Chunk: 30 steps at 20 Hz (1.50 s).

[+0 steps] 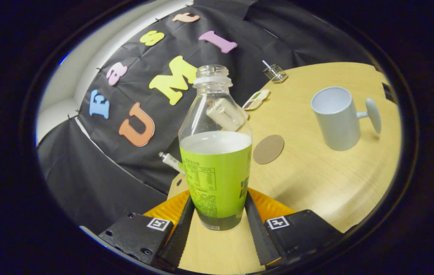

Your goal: Take the bottle from table, then pour the juice into the cup, finally place the bottle on the coaster

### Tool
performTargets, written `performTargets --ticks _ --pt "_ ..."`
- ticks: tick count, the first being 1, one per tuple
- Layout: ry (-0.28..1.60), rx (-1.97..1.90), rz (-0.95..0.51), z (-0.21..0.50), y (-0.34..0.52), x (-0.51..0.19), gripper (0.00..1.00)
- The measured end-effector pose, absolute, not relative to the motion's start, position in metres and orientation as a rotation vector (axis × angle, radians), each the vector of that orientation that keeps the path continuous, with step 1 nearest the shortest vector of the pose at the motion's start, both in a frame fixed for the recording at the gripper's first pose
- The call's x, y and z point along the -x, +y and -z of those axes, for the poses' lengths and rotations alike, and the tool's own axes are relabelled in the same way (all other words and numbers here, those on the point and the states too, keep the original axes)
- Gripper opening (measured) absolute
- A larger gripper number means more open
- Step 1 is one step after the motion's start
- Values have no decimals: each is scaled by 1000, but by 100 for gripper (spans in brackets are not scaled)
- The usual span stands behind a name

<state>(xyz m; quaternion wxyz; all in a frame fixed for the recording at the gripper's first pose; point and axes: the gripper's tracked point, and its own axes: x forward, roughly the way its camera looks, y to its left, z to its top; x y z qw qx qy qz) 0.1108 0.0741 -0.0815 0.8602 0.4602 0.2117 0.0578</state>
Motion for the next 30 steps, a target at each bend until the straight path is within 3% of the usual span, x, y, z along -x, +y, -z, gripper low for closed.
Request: performTargets --ticks 12,21,30 --pt "414 -1342 -145 66 65 -131 77" --pt "258 -1626 -250 20 46 -144 77" --pt "248 -1732 -253 16 38 -150 76"
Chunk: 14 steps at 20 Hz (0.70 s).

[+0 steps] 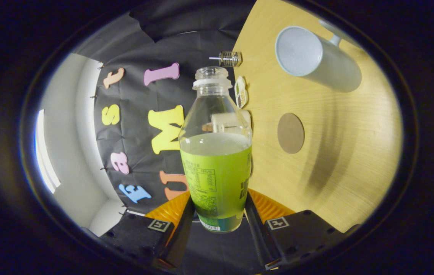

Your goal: Take the bottle from table, then pour the juice into the cup, finally place the bottle on the coaster

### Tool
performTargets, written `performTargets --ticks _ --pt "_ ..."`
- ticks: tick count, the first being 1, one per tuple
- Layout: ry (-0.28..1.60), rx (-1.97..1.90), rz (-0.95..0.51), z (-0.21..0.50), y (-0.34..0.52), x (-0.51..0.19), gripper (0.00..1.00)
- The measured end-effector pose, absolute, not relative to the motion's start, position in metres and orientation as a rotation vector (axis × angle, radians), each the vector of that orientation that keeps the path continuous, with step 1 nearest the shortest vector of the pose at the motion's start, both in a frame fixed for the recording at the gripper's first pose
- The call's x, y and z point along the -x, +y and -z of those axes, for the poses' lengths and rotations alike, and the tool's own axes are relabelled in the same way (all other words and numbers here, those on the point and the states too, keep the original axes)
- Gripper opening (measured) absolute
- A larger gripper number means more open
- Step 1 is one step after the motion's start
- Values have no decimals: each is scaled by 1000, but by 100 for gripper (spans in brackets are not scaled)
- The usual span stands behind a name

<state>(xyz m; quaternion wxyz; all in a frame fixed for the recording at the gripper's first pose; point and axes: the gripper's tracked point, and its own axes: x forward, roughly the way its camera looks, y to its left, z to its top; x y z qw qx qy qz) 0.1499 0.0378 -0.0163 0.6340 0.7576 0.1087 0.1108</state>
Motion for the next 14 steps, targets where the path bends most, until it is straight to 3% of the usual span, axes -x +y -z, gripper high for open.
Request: performTargets --ticks 14 --pt "173 -1907 -270 4 14 -157 76"
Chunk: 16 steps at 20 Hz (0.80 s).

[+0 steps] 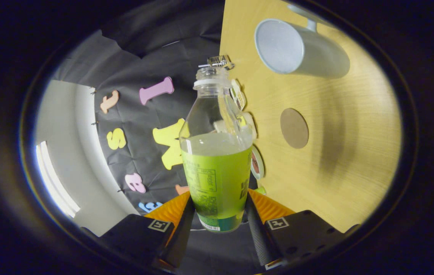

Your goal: Take the bottle from table, then pour the juice into the cup, finally place the bottle on the coaster

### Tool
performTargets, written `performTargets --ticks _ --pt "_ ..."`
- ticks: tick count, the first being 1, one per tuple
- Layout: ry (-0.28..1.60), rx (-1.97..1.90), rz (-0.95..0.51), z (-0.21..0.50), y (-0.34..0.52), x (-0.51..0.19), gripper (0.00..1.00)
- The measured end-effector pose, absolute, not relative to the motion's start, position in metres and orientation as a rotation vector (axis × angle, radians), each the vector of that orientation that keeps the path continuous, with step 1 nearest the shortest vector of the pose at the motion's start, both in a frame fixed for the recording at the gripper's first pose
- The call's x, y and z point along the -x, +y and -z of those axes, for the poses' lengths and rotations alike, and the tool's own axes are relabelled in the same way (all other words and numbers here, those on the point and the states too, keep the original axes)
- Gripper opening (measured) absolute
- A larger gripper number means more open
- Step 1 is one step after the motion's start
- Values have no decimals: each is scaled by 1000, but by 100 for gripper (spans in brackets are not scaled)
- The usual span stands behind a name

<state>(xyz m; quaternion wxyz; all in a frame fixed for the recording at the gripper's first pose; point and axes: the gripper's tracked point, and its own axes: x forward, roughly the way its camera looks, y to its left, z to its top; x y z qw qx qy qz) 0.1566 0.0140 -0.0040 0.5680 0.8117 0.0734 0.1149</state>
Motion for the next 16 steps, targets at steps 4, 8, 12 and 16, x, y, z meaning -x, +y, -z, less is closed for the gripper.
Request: performTargets --ticks 4,8,12,16 --pt "167 -1927 -273 3 13 -155 76" --pt "173 -1940 -281 1 14 -154 76" --pt "167 -1954 -285 -1 14 -152 76" --pt "164 -1969 -286 -2 16 -157 76"
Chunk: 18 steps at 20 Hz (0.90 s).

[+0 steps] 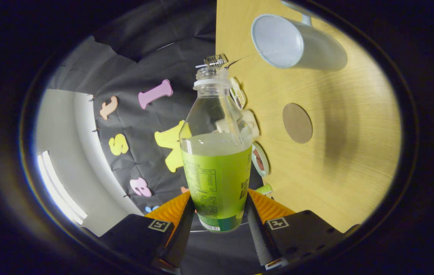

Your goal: Take the bottle from table, then pour the juice into the cup, finally place the bottle on the coaster

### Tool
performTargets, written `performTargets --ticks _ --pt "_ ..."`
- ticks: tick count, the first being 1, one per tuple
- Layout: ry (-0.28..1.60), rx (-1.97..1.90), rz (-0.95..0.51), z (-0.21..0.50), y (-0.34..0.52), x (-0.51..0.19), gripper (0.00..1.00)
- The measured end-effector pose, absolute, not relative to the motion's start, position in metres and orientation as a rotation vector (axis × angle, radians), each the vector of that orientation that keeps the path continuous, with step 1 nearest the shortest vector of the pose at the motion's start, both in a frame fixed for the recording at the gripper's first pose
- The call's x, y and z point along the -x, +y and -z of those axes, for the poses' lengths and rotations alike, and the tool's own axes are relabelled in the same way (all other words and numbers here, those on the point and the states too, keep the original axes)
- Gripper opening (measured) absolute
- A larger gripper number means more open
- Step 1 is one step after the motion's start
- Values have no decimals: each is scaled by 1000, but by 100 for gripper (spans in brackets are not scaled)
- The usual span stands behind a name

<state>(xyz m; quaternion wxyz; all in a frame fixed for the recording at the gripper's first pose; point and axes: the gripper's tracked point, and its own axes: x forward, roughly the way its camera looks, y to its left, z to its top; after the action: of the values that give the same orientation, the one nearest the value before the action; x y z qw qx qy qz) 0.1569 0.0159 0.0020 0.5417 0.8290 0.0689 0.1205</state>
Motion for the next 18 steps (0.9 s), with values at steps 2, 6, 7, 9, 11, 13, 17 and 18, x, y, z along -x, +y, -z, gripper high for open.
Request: performTargets --ticks 2,6,7,9,11,13,17,18 --pt "164 -1982 -285 -3 15 -160 76" --pt "160 -2002 -290 -3 16 -157 76" --pt "156 -2007 -294 -4 16 -156 76" --pt "153 -2013 -297 -6 14 -159 76" --pt "141 -2027 -306 -9 13 -161 76" --pt "133 -2037 -308 -11 11 -159 76" --pt "125 -2050 -310 -12 9 -157 76" --pt "122 -2053 -312 -14 9 -158 76"
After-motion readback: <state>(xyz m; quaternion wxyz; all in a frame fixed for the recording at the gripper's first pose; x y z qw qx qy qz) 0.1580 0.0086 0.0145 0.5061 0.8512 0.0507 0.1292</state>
